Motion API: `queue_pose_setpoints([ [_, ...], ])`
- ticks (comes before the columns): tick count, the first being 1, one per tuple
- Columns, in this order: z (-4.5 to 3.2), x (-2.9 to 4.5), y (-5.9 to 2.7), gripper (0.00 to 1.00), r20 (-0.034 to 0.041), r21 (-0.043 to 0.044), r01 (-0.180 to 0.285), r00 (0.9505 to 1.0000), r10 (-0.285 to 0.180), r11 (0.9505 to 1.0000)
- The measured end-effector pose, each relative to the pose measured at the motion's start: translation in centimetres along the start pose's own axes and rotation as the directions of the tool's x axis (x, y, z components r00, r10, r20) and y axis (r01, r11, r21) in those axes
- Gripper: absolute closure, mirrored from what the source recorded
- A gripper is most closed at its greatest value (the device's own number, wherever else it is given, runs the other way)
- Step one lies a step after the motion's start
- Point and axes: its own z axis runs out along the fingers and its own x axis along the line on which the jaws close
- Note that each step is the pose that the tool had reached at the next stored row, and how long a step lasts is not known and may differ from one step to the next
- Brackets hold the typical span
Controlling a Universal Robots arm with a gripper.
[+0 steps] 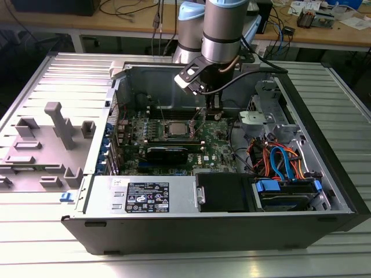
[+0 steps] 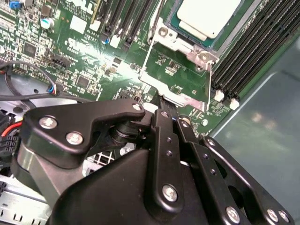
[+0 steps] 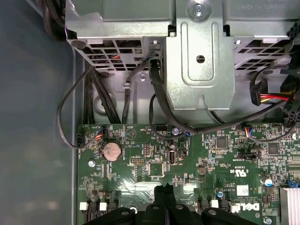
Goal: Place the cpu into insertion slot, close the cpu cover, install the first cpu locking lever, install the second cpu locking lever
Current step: 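Close the cpu cover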
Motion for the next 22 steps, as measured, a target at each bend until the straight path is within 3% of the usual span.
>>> queue_pose_setpoints([
  [14,0.00,0.00,-0.02,0.89,0.0000,0.0014,0.000,1.0000,0.000,1.0000],
  [17,-0.08,0.02,-0.01,0.89,0.0000,0.0130,0.000,1.0000,0.000,0.9999],
  [19,-0.19,0.02,0.02,0.89,0.0001,0.0308,0.001,1.0000,-0.001,0.9995],
  [22,-0.20,0.03,0.02,0.89,-0.0008,0.0336,0.028,0.9996,-0.028,0.9991],
])
